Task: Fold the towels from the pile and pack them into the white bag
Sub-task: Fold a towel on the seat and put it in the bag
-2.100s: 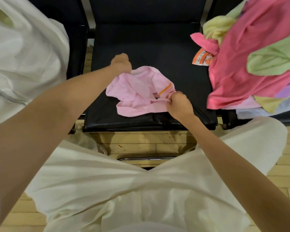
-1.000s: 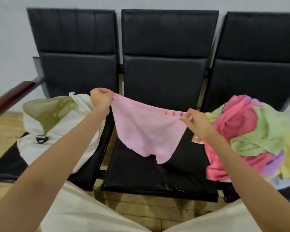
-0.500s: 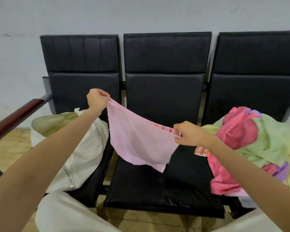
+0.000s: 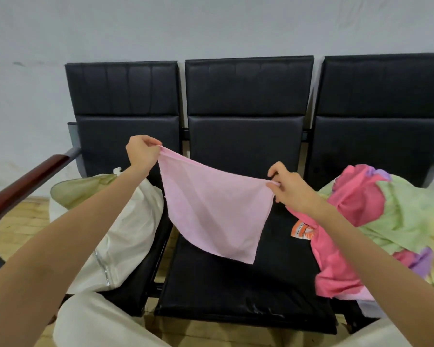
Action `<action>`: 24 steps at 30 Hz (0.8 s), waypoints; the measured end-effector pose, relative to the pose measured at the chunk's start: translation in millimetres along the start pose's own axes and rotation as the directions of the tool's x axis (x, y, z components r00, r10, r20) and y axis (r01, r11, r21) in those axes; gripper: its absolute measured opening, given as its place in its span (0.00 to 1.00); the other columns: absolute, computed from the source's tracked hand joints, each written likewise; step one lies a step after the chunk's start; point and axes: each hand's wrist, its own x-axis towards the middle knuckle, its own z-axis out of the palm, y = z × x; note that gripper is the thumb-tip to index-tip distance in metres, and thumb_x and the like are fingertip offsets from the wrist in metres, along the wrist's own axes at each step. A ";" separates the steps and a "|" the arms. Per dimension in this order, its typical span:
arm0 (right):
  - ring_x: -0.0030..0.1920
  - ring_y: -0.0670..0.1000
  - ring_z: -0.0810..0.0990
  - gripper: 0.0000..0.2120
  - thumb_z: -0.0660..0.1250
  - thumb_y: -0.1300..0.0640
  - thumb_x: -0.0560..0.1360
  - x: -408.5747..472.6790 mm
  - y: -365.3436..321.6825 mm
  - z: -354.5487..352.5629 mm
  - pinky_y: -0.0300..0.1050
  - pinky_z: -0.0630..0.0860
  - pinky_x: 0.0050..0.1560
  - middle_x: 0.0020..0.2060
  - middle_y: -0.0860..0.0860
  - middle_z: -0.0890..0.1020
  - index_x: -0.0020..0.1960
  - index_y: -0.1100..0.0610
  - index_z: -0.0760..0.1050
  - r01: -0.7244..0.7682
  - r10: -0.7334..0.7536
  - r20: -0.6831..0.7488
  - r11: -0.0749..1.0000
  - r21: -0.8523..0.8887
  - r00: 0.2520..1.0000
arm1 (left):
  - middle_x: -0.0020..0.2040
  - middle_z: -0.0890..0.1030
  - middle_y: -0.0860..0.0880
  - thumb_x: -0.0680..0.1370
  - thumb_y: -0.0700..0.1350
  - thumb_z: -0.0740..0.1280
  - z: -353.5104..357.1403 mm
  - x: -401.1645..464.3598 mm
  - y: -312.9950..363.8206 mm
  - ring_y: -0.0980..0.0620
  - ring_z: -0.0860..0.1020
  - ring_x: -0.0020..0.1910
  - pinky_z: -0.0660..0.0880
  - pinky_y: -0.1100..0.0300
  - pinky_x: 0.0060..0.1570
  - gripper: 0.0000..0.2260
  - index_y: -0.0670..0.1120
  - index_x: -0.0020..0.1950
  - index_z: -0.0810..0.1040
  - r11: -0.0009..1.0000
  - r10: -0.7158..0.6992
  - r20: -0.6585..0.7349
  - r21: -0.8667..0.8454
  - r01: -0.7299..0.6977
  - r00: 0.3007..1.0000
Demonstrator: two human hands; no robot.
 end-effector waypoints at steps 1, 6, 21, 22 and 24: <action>0.32 0.45 0.78 0.04 0.61 0.56 0.79 4.0 0.2 -4.8 0.46 0.77 0.36 0.37 0.48 0.80 0.52 0.53 0.67 -0.006 0.006 -0.097 1.000 -0.004 0.995 | 0.43 0.83 0.46 0.72 0.33 0.67 -0.6 -2.1 7.6 0.50 0.81 0.44 0.78 0.60 0.48 0.08 0.42 0.46 0.84 0.999 0.033 -0.042 -0.011 -0.033 0.999; 0.30 0.42 0.72 0.03 0.62 0.59 0.78 18.0 -11.6 -22.4 0.38 0.64 0.30 0.30 0.42 0.73 0.47 0.55 0.73 -0.019 0.021 -0.475 1.000 0.009 0.880 | 0.46 0.81 0.47 0.72 0.39 0.64 -1.2 -11.6 27.8 0.52 0.79 0.43 0.78 0.56 0.49 0.06 0.48 0.42 0.78 0.970 0.043 -0.269 -0.218 -0.105 0.962; 0.36 0.47 0.75 0.03 0.63 0.63 0.76 17.5 34.8 -3.6 0.37 0.70 0.35 0.38 0.50 0.79 0.46 0.59 0.75 -0.111 0.239 -0.556 0.961 0.255 0.796 | 0.42 0.81 0.45 0.77 0.35 0.62 24.2 -31.3 19.7 0.47 0.83 0.31 0.82 0.50 0.35 0.06 0.39 0.49 0.79 0.973 0.024 0.060 -0.230 -0.010 0.998; 0.37 0.47 0.75 0.04 0.62 0.63 0.76 22.7 42.3 -4.1 0.35 0.68 0.34 0.39 0.52 0.79 0.46 0.60 0.76 -0.164 0.267 -0.520 0.958 0.235 0.811 | 0.41 0.81 0.44 0.78 0.35 0.62 30.3 -27.2 21.4 0.47 0.83 0.31 0.82 0.51 0.36 0.06 0.39 0.50 0.78 0.979 0.005 0.111 -0.201 0.017 0.994; 0.39 0.49 0.74 0.04 0.63 0.64 0.76 35.8 58.3 -6.6 0.35 0.66 0.33 0.41 0.54 0.79 0.46 0.61 0.76 -0.274 0.337 -0.435 0.940 0.202 0.835 | 0.42 0.81 0.43 0.78 0.35 0.62 44.0 -15.9 24.4 0.46 0.83 0.31 0.82 0.53 0.35 0.06 0.40 0.49 0.78 0.988 -0.028 0.178 -0.148 0.055 0.984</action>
